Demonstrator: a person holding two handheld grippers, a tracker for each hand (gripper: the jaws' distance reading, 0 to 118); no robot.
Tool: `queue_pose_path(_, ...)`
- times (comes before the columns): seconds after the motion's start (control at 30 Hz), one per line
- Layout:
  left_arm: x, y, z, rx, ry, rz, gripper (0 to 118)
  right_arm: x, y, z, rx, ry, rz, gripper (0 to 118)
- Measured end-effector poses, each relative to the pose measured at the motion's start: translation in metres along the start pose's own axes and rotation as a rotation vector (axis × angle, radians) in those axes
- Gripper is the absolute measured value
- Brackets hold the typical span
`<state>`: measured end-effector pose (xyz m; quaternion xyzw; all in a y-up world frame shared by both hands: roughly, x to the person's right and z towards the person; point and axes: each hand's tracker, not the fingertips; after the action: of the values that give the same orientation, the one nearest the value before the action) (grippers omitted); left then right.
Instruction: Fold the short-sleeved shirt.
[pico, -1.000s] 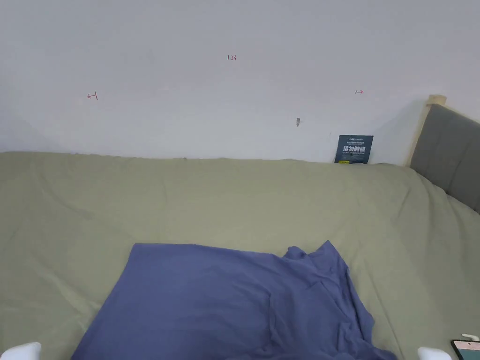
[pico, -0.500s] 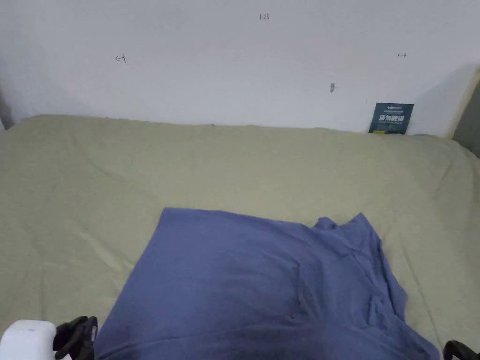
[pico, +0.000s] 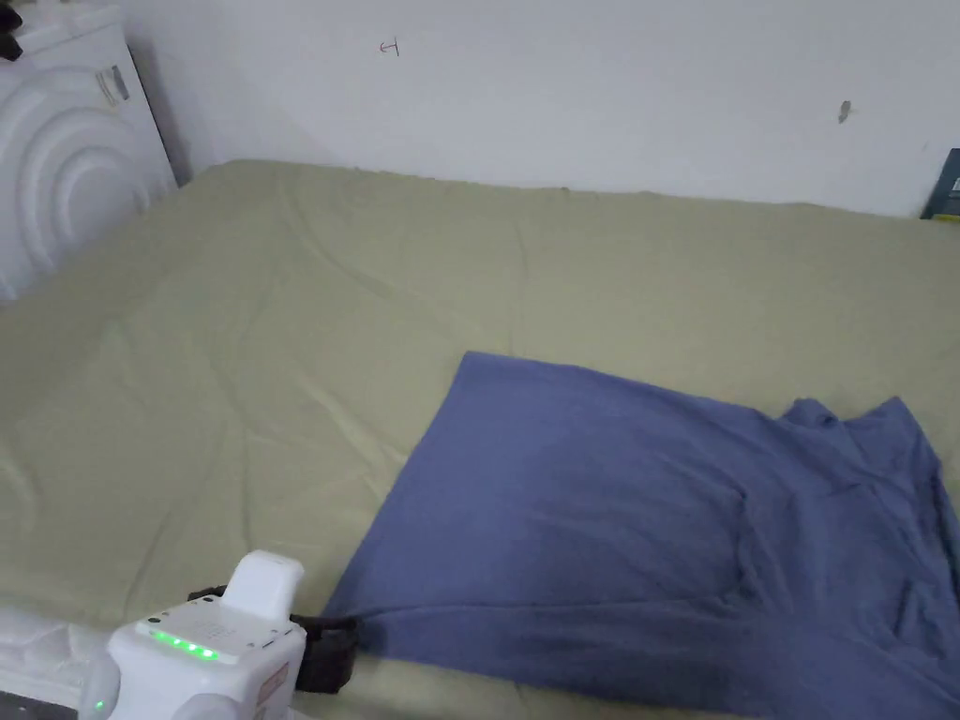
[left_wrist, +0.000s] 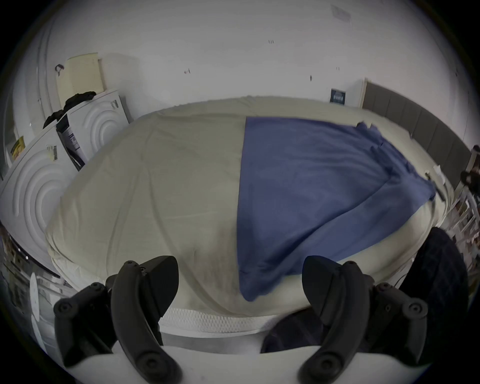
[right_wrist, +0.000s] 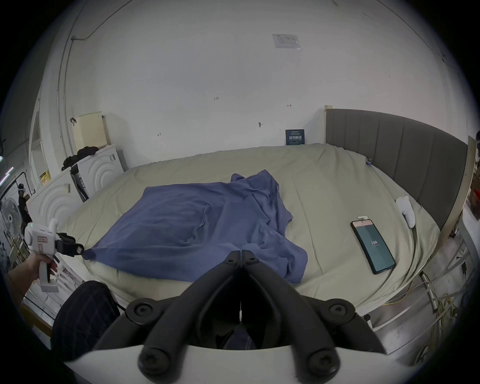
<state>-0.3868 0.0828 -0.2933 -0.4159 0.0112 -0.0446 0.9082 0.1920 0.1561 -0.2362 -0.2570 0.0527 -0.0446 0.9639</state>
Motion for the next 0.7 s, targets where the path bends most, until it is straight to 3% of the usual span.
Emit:
queue_pose_path(0.2, 0.006, 0.004, -0.041, -0.100, -0.082, -0.027, 94, 0.003, -0.001, -0.003, -0.032, -0.020, -0.004, 0)
queue_pose_path(0.33, 0.017, 0.007, -0.037, -0.111, -0.080, -0.051, 66, 0.010, -0.002, -0.006, -0.055, -0.034, -0.007, 0)
queue_pose_path(0.37, 0.014, 0.011, -0.033, -0.116, -0.096, -0.025, 51, 0.011, -0.001, -0.007, -0.063, -0.040, -0.001, 0)
queue_pose_path(0.4, 0.014, 0.012, -0.030, -0.106, -0.094, -0.010, 19, 0.013, -0.001, -0.009, -0.068, -0.044, 0.004, 0)
queue_pose_path(0.43, 0.007, 0.008, -0.033, -0.082, -0.091, 0.000, 8, 0.016, 0.000, -0.012, -0.077, -0.049, 0.011, 0)
queue_pose_path(0.6, 0.016, 0.026, -0.009, -0.077, -0.094, 0.013, 5, 0.026, 0.007, -0.042, -0.181, -0.098, 0.124, 0)
queue_pose_path(0.63, 0.017, 0.029, -0.005, -0.068, -0.094, 0.020, 5, 0.029, 0.006, -0.050, -0.196, -0.109, 0.159, 3)
queue_pose_path(0.67, 0.018, 0.032, -0.001, -0.049, -0.091, 0.034, 5, 0.034, 0.003, -0.060, -0.221, -0.107, 0.195, 14)
queue_pose_path(0.7, 0.017, 0.031, -0.003, -0.042, -0.083, 0.042, 5, 0.038, 0.000, -0.069, -0.249, -0.105, 0.224, 41)
